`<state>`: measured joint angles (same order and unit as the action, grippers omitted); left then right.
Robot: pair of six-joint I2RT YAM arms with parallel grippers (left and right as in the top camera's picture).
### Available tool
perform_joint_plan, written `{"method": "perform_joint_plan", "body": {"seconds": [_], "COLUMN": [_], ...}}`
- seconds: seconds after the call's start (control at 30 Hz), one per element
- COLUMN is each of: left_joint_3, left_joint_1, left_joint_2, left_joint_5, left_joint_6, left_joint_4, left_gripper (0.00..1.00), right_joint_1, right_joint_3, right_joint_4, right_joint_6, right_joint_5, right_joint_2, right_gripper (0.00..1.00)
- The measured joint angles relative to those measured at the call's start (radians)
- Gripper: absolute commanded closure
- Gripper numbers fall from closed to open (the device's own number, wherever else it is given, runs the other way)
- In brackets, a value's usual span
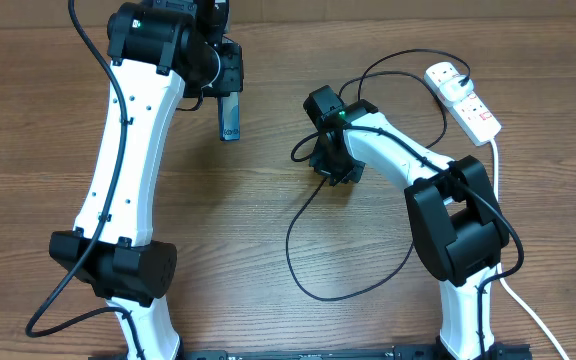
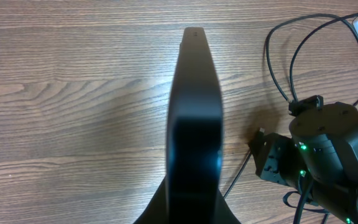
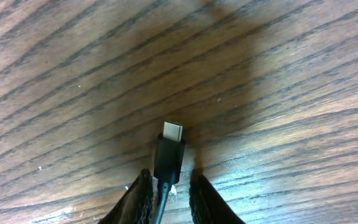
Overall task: Plug charger to phone and switch on socket
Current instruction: 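Raise the phone with the left gripper, right gripper near the cable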
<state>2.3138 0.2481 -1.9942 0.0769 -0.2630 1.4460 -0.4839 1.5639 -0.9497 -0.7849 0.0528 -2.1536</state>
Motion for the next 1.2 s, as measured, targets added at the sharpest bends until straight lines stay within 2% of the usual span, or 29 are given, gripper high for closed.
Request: {"method": "perform_joint_plan", "body": {"seconds": [0.23, 0.4, 0.53, 0.73, 1.0, 1.2], "left_joint_3": [0.000, 0.000, 0.000, 0.000, 0.000, 0.000], "left_joint_1": [0.000, 0.000, 0.000, -0.007, -0.114, -0.208], "left_joint_2": [0.000, 0.000, 0.000, 0.000, 0.000, 0.000], "left_joint_5": [0.000, 0.003, 0.054, 0.304, 0.755, 0.985], "left_joint_6": [0.000, 0.000, 0.000, 0.028, 0.056, 0.057], "left_joint_4": [0.001, 0.002, 0.001, -0.009, -0.124, -0.136], "left_gripper": [0.96, 0.96, 0.96, 0.96, 0.96, 0.96], "right_joint_1": [0.000, 0.000, 0.008, 0.029, 0.034, 0.034], "right_joint_3": [0.000, 0.006, 0.051, 0.144, 0.170, 0.177], "right_joint_4": [0.007, -0.002, -0.075, -0.172, -0.301, -0.368], "right_joint_6": [0.003, 0.020, 0.040, 0.122, 0.280, 0.483], "right_joint_5": [-0.004, -0.013, -0.031, -0.099, -0.208, -0.461], "right_joint_2": [-0.002, -0.002, -0.009, 0.038, 0.375, 0.531], "right_gripper": [0.96, 0.96, 0.96, 0.96, 0.96, 0.96]}}
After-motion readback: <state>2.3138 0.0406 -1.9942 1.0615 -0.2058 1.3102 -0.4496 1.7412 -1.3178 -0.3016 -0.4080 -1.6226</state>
